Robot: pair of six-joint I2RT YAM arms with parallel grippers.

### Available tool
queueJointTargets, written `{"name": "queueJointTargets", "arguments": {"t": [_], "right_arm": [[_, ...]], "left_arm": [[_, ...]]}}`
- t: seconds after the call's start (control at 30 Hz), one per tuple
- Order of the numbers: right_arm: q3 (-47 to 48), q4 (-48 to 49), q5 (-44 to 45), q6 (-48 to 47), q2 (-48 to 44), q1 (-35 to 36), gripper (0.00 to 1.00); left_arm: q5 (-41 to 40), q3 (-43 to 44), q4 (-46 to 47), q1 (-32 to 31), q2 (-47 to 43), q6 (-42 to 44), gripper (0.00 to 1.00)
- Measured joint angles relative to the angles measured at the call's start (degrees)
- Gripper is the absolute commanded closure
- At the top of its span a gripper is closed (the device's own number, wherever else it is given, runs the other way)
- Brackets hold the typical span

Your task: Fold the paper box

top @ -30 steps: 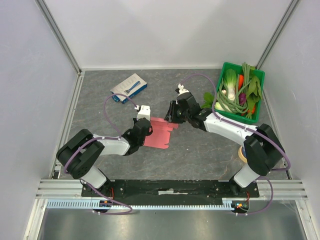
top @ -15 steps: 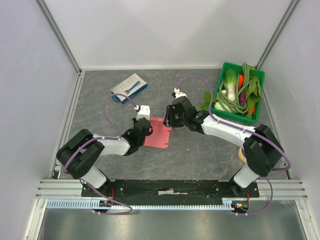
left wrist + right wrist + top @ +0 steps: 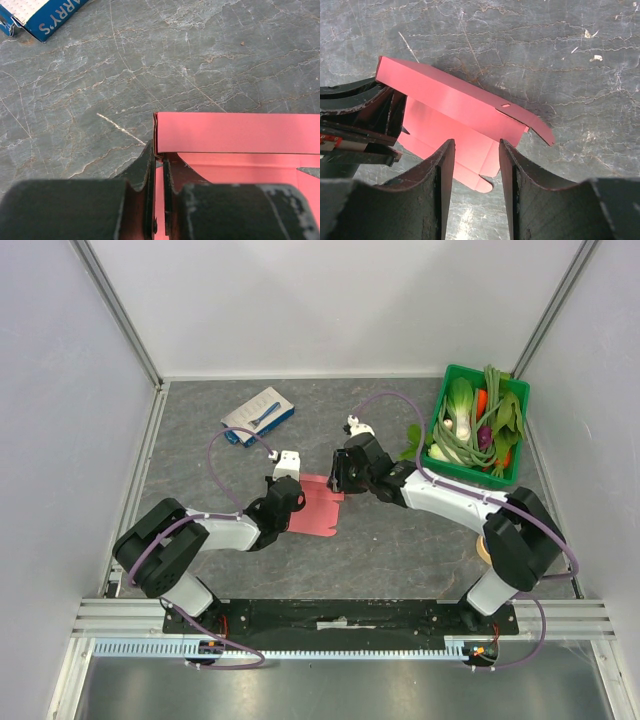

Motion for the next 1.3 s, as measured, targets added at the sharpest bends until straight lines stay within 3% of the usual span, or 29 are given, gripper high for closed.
{"name": "queueJointTargets", "arguments": {"t": [0.37, 0.93, 1.1, 1.3], "right_arm": [[-0.1, 2.8, -0.4, 0.6, 3.9, -0.4, 0.52], [-12.1, 28.2, -14.6, 15.8, 3.7, -8.5, 0.52], [-12.1, 31.9, -16.5, 18.8, 5.4, -8.7, 0.57], [-13.2, 34.7, -17.8, 22.3, 6.8, -9.0, 0.74]], "left_arm": [[0.0, 0.0, -0.1, 0.0, 0.0, 0.0, 0.98], [-0.2, -0.1, -0.1, -0.3, 0.0, -0.1, 0.98], [-1.0, -0.3, -0.2, -0.3, 0.0, -0.2, 0.98], [-1.7, -0.7, -0.2, -0.3, -0.2, -0.4, 0.98]]}}
